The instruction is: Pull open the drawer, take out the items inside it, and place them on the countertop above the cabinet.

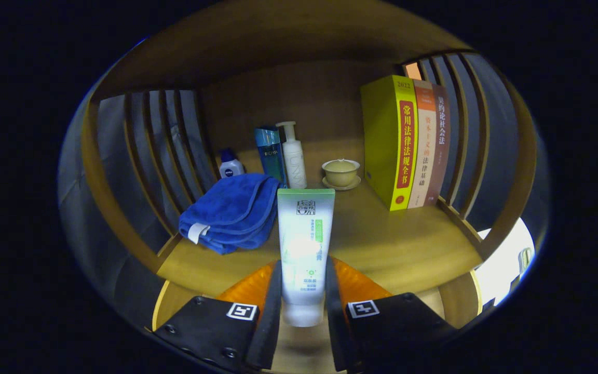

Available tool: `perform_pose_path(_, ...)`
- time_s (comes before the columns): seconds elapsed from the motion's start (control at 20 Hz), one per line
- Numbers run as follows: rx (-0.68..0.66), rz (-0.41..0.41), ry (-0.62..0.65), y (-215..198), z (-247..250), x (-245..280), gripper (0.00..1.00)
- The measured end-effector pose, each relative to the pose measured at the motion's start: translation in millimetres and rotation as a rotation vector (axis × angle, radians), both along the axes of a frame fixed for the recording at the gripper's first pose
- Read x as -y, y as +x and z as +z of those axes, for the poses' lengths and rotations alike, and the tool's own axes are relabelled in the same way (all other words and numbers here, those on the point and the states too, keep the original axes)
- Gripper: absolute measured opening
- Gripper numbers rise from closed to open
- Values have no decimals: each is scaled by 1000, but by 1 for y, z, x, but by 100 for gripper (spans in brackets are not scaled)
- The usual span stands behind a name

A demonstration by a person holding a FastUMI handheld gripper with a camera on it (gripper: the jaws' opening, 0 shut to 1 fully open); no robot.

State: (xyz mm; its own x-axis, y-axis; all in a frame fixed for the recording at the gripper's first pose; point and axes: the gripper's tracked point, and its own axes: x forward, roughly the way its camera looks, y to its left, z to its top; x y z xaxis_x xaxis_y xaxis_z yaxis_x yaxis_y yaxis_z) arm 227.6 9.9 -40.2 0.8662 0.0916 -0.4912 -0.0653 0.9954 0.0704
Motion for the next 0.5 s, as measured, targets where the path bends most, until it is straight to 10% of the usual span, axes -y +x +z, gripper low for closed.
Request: perform_pose_path(0.5,-50,-26,-24,38,-27,4,49)
